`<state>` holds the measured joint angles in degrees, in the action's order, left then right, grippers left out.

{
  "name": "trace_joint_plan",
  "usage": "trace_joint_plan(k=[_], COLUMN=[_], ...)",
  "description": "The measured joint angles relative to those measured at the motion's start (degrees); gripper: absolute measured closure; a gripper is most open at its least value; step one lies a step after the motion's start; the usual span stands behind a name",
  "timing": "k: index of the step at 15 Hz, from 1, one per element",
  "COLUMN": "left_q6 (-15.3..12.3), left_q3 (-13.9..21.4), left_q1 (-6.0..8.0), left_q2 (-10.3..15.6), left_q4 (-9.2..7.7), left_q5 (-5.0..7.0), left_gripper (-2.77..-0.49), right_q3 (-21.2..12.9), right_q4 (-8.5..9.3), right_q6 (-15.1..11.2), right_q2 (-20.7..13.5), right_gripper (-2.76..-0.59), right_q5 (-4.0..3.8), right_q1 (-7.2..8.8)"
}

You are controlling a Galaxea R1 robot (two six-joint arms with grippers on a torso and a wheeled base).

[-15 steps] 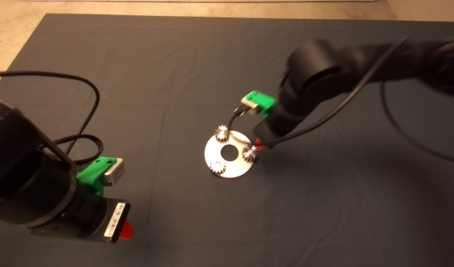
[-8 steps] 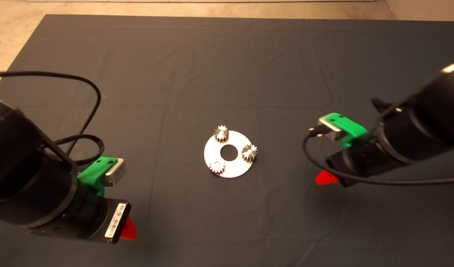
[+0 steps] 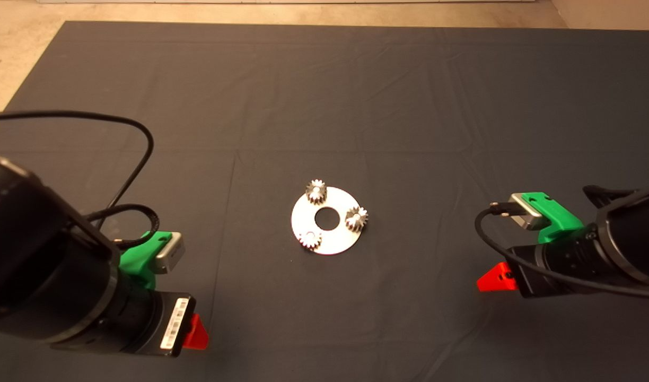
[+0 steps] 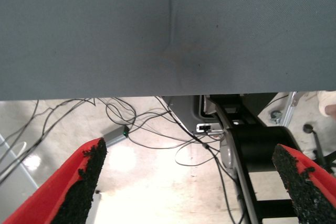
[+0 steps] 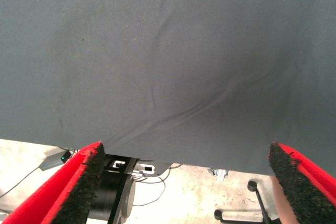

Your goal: Install three planetary gears onto the carrier pins

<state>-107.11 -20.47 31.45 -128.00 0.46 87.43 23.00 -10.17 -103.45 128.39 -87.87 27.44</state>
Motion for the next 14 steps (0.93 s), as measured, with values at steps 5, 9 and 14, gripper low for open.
trace_joint_plan(k=[5, 9, 14], left_q6=[-1.54, -1.7, -1.7], left_q3=[0.11, 0.13, 0.13], left_q1=[0.0, 0.0, 0.02], left_q2=[-0.52, 0.25, 0.39], left_q4=[0.02, 0.05, 0.06], left_q5=[0.0, 0.0, 0.0], left_gripper=[-2.52, -2.71, -2.75], right_q3=[-0.51, -0.55, -0.57], right_q4=[0.22, 0.34, 0.41], right_q6=[-0.46, -0.54, -0.57], right_q2=[0.02, 0.96, 2.71], right_gripper=[-2.5, -2.75, -2.76], right_q5=[-0.02, 0.02, 0.02], right_q1=[-0.29, -0.29, -0.32])
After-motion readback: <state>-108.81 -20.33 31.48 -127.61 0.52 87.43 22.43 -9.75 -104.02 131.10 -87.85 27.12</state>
